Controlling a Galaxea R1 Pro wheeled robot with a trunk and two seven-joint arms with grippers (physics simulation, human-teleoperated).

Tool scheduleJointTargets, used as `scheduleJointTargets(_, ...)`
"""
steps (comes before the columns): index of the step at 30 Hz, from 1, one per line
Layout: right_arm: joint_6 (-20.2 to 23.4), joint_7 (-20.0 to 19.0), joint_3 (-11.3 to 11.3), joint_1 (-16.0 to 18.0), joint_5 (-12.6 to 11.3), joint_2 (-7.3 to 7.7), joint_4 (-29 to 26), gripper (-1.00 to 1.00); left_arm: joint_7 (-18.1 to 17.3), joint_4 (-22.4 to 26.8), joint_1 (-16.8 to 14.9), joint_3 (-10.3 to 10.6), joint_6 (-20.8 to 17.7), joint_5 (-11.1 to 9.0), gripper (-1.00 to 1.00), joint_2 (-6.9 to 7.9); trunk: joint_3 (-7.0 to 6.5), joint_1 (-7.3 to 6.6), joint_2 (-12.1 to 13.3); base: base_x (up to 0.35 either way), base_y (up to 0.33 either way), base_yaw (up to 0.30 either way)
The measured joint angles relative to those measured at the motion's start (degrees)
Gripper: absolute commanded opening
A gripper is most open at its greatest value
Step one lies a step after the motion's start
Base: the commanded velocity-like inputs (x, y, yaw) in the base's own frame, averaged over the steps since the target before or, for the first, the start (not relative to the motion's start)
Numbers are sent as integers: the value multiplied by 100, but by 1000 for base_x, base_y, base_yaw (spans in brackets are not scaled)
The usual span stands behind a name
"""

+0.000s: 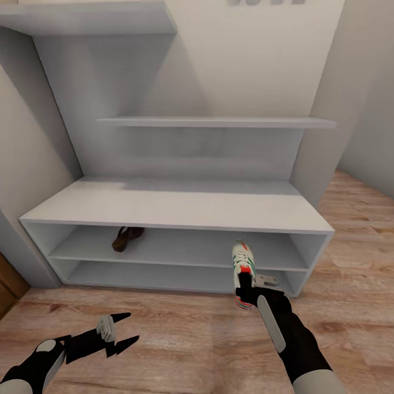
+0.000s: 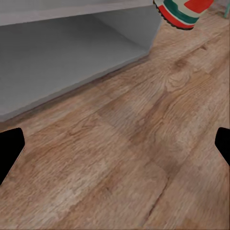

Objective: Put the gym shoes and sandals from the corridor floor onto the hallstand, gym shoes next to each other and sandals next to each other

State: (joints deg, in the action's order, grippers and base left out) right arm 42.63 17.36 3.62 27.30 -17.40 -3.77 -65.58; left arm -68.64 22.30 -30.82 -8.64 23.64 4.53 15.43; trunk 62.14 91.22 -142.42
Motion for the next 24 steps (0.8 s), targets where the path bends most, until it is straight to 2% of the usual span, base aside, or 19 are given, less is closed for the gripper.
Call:
scheduleJointTargets(11,-1,0,-19,0,0,3,-3,-100,0,0,0,0,0,0,100,0,0,0,0,285,-209,0)
scheduleJointTargets(18,-1,-1,-24,0,6,0,7,-100,-2,1,0,-1,0,0,100,0,0,0,0,307,-26,0)
scheduleJointTargets(24,1,-1,-27,0,7,0,8,-100,-2,3,0,0,0,0,100,0,0,3,0,66,-1,0)
